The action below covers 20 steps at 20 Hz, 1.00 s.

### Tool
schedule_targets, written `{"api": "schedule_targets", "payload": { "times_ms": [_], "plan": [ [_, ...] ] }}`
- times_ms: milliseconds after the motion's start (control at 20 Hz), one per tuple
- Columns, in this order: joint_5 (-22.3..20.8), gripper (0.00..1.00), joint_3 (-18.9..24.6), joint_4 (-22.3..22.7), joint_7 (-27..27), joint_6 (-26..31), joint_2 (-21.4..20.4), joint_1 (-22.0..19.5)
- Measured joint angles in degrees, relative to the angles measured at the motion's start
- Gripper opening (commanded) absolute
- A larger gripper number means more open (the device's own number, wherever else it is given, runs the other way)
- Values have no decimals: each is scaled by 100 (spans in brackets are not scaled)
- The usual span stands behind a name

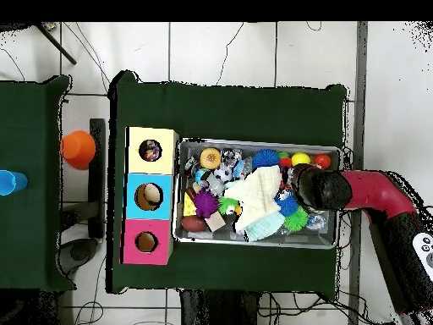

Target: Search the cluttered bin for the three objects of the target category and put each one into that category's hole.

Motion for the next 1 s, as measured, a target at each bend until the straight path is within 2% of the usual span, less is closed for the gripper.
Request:
{"api": "schedule_targets", "payload": {
  "times_ms": [650,1000],
  "plan": [
    [65,100,4,-43,-120,8,189,-125],
    [241,100,7,-71,-563,192,304,-342]
  ]
}}
